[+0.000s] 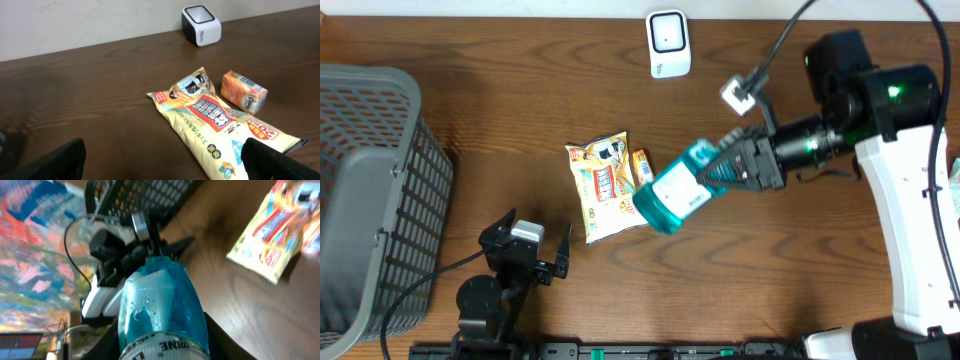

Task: Scan the item barcode
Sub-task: 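Lift the bottle and tilt it, turning the label upward, then bring the bottle label up to the white scanner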

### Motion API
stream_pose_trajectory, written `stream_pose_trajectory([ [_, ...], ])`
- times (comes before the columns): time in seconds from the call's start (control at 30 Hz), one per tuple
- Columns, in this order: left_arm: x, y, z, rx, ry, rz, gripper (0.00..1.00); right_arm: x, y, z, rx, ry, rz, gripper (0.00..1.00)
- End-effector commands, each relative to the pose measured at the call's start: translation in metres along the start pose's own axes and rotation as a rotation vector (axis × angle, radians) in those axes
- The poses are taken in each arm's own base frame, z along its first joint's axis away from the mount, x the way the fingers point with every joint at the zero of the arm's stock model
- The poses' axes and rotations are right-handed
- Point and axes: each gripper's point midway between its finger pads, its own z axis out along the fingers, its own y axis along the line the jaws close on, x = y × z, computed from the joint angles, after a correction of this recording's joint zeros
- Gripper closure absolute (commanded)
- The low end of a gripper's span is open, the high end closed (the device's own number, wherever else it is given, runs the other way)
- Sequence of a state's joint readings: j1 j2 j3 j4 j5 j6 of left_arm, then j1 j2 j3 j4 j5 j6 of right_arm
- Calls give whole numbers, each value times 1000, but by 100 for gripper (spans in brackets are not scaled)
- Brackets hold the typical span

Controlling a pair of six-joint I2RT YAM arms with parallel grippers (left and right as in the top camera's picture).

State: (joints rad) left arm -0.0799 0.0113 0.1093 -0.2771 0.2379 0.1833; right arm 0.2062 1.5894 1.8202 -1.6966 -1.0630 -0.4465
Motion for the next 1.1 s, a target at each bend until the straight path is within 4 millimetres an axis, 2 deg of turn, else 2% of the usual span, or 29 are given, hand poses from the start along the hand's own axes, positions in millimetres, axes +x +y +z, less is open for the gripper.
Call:
stream_pose_trajectory([
  [0.0, 12, -4, 2, 19, 35, -9, 2, 14, 5, 4, -66, -13, -27, 99],
  [0.1, 12, -4, 2, 19, 35, -9, 2, 32, -13, 18, -93, 22, 2, 99],
  [0.27, 12, -4, 2, 19, 35, -9, 2, 45, -43, 37, -99, 30, 21, 99],
  [0.43, 12, -4, 2, 19, 35, -9, 2, 46, -66, 44, -48, 27, -16, 98],
  [0.5, 12, -4, 2, 19, 35, -9, 2, 39, -85, 44, 45, 24, 4, 98],
  [0.6, 12, -4, 2, 19, 35, -9, 2, 32, -130, 37, 289, 12, 160, 98],
  [0.7, 12, -4, 2, 19, 35, -9, 2, 35, -172, 18, 559, -11, 320, 99],
  [0.8, 12, -4, 2, 19, 35, -9, 2, 36, -188, 7, 676, -36, 391, 99],
  [1.07, 12, -4, 2, 19, 35, -9, 2, 34, -214, -18, 903, -97, 460, 99],
])
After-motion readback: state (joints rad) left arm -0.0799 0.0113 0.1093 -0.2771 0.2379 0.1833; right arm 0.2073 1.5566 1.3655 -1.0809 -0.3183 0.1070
